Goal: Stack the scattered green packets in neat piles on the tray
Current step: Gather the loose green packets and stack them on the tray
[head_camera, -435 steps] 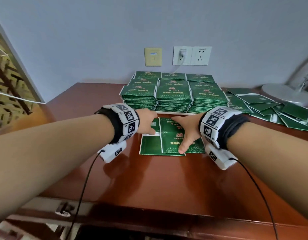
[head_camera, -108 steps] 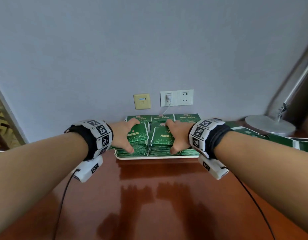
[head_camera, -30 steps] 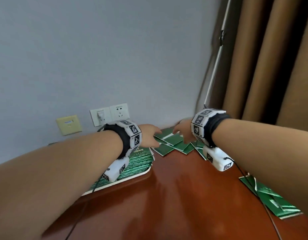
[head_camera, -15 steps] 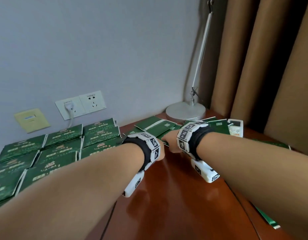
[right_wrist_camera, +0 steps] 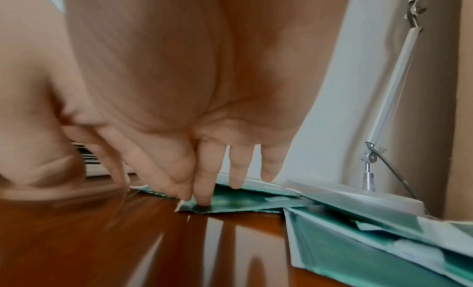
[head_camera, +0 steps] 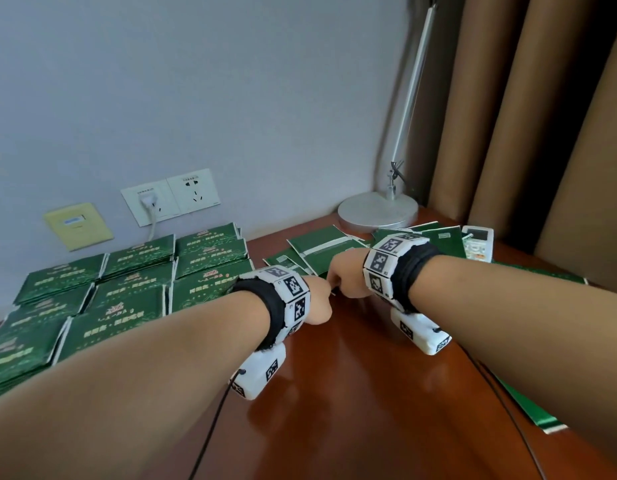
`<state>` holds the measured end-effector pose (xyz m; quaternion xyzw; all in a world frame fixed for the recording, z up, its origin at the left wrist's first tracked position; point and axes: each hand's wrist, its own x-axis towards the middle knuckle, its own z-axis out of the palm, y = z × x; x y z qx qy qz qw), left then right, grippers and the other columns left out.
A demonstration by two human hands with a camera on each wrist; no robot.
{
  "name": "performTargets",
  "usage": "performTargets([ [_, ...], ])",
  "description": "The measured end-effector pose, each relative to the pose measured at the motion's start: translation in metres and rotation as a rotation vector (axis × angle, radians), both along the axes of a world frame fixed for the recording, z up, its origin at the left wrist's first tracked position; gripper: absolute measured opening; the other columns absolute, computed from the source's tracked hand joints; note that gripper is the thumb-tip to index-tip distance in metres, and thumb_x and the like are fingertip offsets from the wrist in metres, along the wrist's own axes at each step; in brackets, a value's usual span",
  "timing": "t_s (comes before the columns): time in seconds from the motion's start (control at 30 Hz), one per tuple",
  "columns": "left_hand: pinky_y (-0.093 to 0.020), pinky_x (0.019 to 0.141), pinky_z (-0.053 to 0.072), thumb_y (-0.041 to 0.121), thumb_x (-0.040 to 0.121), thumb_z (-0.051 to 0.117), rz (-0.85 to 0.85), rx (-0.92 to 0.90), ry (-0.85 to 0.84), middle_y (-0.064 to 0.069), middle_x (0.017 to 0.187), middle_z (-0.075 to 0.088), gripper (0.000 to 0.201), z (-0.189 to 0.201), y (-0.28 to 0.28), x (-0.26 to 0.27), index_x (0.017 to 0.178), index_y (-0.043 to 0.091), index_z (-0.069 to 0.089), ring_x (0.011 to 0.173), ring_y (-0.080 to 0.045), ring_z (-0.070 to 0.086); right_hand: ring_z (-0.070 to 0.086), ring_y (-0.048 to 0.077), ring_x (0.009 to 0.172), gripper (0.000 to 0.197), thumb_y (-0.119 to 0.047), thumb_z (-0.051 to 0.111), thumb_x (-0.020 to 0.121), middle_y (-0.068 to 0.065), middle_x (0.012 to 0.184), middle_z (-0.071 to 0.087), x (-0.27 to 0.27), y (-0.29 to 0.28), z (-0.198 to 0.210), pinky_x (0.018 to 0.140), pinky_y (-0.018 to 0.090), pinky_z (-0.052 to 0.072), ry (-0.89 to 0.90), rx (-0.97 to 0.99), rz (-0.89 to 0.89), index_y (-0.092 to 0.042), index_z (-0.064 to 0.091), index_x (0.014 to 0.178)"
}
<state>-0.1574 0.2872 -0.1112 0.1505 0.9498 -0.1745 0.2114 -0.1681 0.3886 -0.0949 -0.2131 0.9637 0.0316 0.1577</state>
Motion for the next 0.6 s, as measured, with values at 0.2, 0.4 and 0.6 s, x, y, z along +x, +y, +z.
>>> performTargets([
  [0.2,-0.029,0.073,0.036,0.008,0.089,0.039,0.006,0.103,-0.071,-0.008,0.103,0.037,0.031,0.001,-0.010,0.043,0.116,0.023,0.046,0.087,-0.020,0.039,0.059,0.018,0.107,0.044,-0.003,0.043,0.090,-0.006,0.123,0.063,0.036,0.004,0.002,0.087,0.025,0.048,0.004,-0.040,0.021,-0.023,0.066,0.121],
  [0.4,-0.035,0.095,0.049,0.008,0.090,0.042,-0.075,0.126,-0.010,-0.012,0.138,0.048,0.056,-0.001,-0.024,0.095,0.145,0.010,0.035,0.119,-0.028,0.052,0.061,0.014,0.101,0.043,-0.006,0.047,0.085,-0.008,0.114,0.067,0.073,0.006,-0.002,0.091,0.027,0.051,0.032,-0.115,0.019,-0.028,0.070,0.114],
  [0.6,-0.039,0.097,0.048,0.008,0.090,0.043,-0.119,0.141,-0.010,-0.011,0.143,0.044,0.063,0.001,-0.037,0.136,0.150,0.012,0.025,0.123,-0.028,0.049,0.062,0.013,0.098,0.044,-0.006,0.048,0.083,-0.011,0.111,0.068,0.106,-0.004,-0.002,0.090,0.027,0.052,0.022,-0.134,0.021,-0.031,0.071,0.111],
])
